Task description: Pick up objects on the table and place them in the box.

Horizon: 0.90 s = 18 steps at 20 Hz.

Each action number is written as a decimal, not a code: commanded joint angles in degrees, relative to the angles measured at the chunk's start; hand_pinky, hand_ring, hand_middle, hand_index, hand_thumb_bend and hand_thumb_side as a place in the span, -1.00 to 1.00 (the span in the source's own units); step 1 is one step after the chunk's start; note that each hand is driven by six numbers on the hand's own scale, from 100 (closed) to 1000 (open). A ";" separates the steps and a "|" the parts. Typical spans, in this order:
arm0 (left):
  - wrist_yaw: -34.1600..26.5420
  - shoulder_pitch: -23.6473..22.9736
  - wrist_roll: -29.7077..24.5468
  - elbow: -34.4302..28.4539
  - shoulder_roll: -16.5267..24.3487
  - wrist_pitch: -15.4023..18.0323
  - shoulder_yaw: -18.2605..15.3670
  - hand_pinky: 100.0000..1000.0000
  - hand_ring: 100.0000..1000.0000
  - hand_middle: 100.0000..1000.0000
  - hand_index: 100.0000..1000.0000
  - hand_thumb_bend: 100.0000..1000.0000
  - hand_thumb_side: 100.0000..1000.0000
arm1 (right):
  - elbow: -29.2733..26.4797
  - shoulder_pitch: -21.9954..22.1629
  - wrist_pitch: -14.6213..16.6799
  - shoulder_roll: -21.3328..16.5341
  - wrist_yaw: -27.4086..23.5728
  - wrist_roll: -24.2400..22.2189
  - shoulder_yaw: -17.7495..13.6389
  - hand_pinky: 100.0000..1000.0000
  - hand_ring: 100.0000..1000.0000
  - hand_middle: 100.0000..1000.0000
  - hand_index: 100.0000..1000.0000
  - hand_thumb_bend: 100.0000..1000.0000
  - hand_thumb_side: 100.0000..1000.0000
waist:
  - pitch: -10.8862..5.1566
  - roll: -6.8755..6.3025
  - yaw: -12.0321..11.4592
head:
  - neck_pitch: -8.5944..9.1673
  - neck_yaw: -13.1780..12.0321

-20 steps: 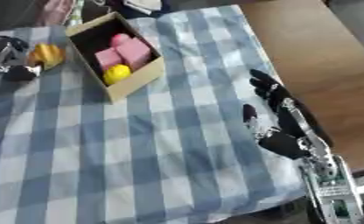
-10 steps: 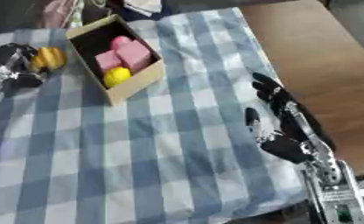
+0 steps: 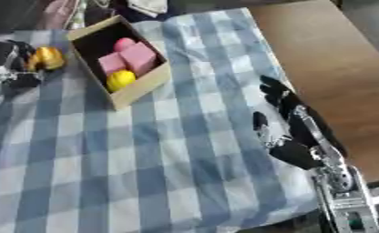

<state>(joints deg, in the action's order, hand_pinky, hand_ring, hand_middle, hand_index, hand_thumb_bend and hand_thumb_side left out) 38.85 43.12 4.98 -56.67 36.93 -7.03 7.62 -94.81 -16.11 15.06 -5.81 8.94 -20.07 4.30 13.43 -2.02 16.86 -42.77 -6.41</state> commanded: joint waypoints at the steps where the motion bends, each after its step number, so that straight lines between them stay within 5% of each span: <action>1: -3.14 1.65 0.63 -6.61 3.31 -0.18 0.75 0.07 -0.31 -0.31 0.12 -1.00 -0.84 | -1.22 -0.38 -0.06 -0.42 -0.18 0.18 -0.16 1.00 1.00 1.00 1.00 -1.00 -0.42 | -1.04 0.32 -0.11 | 0.51 0.31; 7: -5.90 3.43 -2.58 -12.61 1.57 0.41 4.19 0.09 -0.27 -0.27 0.16 -1.00 -0.84 | -1.21 -0.31 -0.11 -0.32 -0.24 0.03 0.04 1.00 1.00 1.00 1.00 -1.00 -0.42 | -1.23 0.25 0.25 | 0.43 0.09; 14: -3.19 5.06 -5.05 -7.26 -3.05 0.90 5.38 0.13 -0.15 -0.13 0.27 -1.00 -0.81 | -1.32 -0.43 -0.19 0.05 -0.43 -0.22 0.20 1.00 1.00 1.00 1.00 -1.00 -0.41 | -1.34 0.21 1.09 | 0.29 -0.12; 18: -2.33 5.03 -5.99 -4.74 -4.62 2.12 5.78 0.26 0.12 0.21 0.57 -1.00 -0.80 | -1.35 -0.47 -0.20 0.24 -0.54 -0.45 0.36 1.00 1.00 1.00 1.00 -1.00 -0.40 | -1.43 0.31 1.23 | 0.41 -0.48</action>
<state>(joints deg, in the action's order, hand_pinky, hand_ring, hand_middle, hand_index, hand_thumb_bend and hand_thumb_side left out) 35.94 46.93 -0.70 -61.53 31.66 -5.31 13.54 -94.89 -16.07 14.80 -5.58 8.87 -20.37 4.64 13.37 -2.02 18.00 -42.77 -6.69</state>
